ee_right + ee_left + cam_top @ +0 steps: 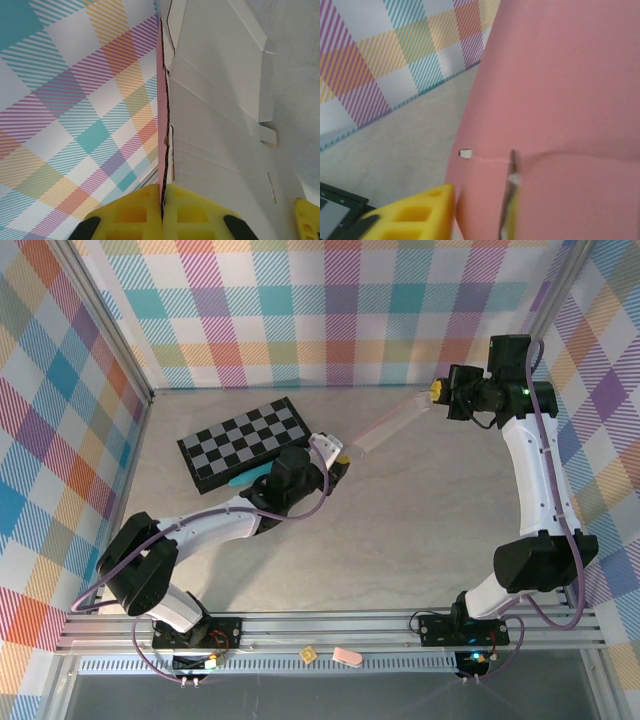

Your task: Fold the paper box

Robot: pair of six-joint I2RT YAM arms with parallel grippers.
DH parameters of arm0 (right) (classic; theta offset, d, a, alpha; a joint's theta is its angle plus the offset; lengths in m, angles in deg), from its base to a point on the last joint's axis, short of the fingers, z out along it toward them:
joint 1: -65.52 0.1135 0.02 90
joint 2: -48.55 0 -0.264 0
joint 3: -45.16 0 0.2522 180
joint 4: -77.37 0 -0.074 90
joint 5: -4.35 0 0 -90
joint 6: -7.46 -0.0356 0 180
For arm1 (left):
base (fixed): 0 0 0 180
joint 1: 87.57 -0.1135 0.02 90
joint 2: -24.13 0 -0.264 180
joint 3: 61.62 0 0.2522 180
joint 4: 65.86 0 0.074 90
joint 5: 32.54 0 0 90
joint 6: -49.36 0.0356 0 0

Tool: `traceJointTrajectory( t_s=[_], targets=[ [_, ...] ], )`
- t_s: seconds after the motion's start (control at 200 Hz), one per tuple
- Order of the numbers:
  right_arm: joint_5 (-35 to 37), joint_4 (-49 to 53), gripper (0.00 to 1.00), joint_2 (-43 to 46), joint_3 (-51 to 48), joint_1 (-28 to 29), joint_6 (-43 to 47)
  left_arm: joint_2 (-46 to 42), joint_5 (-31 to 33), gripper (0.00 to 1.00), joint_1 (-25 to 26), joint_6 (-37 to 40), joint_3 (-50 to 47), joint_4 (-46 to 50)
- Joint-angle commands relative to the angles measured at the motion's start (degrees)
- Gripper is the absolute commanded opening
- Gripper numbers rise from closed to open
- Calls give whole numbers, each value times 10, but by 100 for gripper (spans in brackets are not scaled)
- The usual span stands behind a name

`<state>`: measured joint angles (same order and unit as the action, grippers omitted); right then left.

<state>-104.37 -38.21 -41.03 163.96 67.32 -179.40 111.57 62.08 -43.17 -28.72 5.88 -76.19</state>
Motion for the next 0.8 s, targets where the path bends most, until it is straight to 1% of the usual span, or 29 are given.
traceJointTrajectory(
  t_s=[0.0, 0.025, 0.14, 0.17, 0.19, 0.225, 0.26, 0.305, 0.355, 0.44, 0.475, 0.55, 0.64, 0.7, 0.73, 0.8],
  targets=[
    [-11, -1, 0, -2, 14, -7, -9, 1, -1, 9, 1, -18, 29, 1],
    [-11, -2, 0, -2, 15, -7, -9, 0, -3, 0, 1, -21, 31, 7],
    [-9, -11, 1, -4, 16, -8, 4, -9, -1, 0, 1, -42, 42, 24],
    [-4, -9, 11, -5, 23, -8, 15, -13, 1, 0, 1, -49, 49, 36],
    [0, -5, 23, -7, 30, -8, 24, -16, 3, 0, 2, -54, 56, 47],
    [12, 10, 39, -10, 48, -10, 47, -19, 4, 0, 1, -64, 72, 74],
    [28, 31, 52, -15, 72, -11, 73, -23, 0, 0, 1, -74, 91, 106],
    [49, 53, 61, -19, 105, -12, 107, -24, -7, 0, 1, -92, 122, 163],
    [75, 80, 67, -24, 146, -14, 144, -22, -16, 0, -1, -120, 168, 242],
    [118, 118, 72, -27, 195, -16, 206, -8, -54, 0, -13, -179, 242, 382],
    [133, 131, 72, -26, 205, -17, 225, -2, -81, 0, -22, -203, 269, 445],
    [156, 146, 73, -15, 209, -17, 256, 5, -145, 0, -39, -238, 305, 531],
    [158, 161, 73, -10, 205, -16, 285, 2, -191, 0, -51, -241, 319, 607],
    [152, 165, 72, -8, 197, -14, 300, 5, -212, 0, -60, -230, 327, 655],
    [155, 165, 72, -5, 190, -9, 308, 7, -211, 0, -64, -218, 329, 677],
    [158, 146, 72, 7, 159, 11, 322, 14, -186, 0, -68, -190, 329, 716]
  ],
)
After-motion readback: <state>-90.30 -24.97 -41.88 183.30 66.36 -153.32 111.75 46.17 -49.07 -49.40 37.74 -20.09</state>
